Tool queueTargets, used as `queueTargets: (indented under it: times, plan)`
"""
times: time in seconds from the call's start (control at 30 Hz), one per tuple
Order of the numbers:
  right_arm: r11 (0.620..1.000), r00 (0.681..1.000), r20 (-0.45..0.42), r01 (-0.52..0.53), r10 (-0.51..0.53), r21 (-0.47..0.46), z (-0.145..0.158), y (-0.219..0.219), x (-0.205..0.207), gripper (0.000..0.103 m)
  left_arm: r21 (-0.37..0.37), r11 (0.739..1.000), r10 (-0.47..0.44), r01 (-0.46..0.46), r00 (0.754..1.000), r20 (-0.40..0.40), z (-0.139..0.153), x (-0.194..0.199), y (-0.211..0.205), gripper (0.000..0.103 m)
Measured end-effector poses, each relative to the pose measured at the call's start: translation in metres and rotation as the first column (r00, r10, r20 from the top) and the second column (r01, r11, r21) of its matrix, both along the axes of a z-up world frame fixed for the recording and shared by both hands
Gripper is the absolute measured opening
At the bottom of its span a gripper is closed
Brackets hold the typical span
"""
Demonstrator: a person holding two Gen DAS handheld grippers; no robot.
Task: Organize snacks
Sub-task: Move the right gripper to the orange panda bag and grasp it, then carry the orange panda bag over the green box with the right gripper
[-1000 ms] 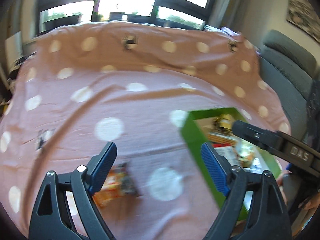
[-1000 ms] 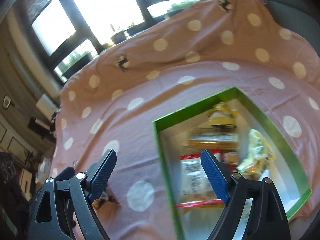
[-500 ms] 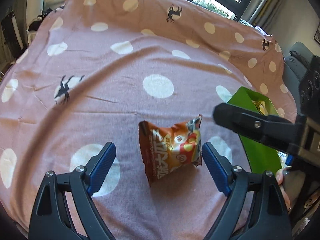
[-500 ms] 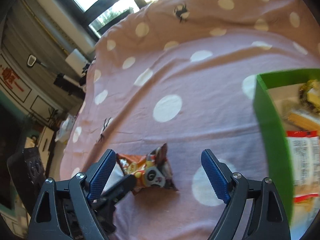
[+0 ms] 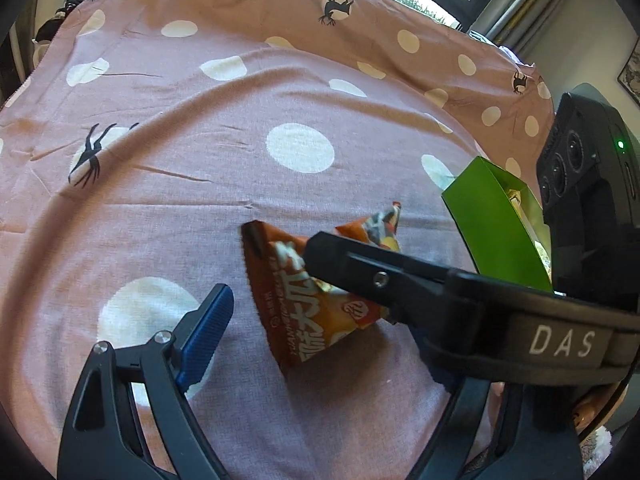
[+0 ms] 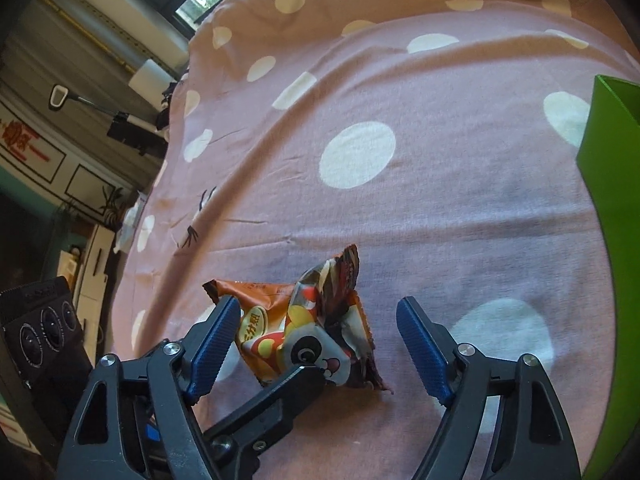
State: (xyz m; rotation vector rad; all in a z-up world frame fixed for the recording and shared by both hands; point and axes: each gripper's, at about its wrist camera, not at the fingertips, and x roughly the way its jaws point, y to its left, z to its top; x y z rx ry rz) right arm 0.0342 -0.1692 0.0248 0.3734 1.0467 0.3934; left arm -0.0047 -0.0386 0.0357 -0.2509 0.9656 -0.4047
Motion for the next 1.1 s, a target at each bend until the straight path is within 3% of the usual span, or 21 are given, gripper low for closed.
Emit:
queueTargets:
  times: [0.1,0.27,0.33,0.6,0.77,1.1]
  plan:
    - [1.000,1.000,-0.016,-0.011,0.011,0.006,-0.005,0.001,0.002,0.072,-0.031,0.999,-0.030,0.030,0.999,-0.015,-0.003,0.001,-0.002,0.073]
    - [0.997,0.999,-0.021,-0.031,0.032,0.075,-0.009,-0.001,0.002,0.060,-0.039,0.999,-0.036,0.035,0.999,-0.006,-0.002,-0.002,-0.002,0.070]
    - [0.998,0.999,-0.014,-0.028,0.029,0.063,-0.008,0.000,0.001,0.060,-0.044,0.998,-0.049,0.049,0.999,0.007,0.000,-0.004,-0.002,0.064]
    - [0.997,0.999,0.011,-0.037,0.036,0.072,0.004,0.002,-0.009,0.059,-0.026,0.998,-0.063,0.064,0.996,0.064,0.014,-0.013,-0.004,0.064]
    - [0.992,0.996,0.068,-0.057,0.050,0.111,0.025,-0.001,-0.022,0.059,-0.032,0.996,-0.080,0.085,0.988,0.129,0.035,-0.024,-0.006,0.063]
    - [0.995,0.984,0.174,-0.040,0.023,0.091,0.062,-0.005,-0.049,0.059,-0.025,0.993,-0.107,0.115,0.969,0.223,0.068,-0.045,-0.015,0.062]
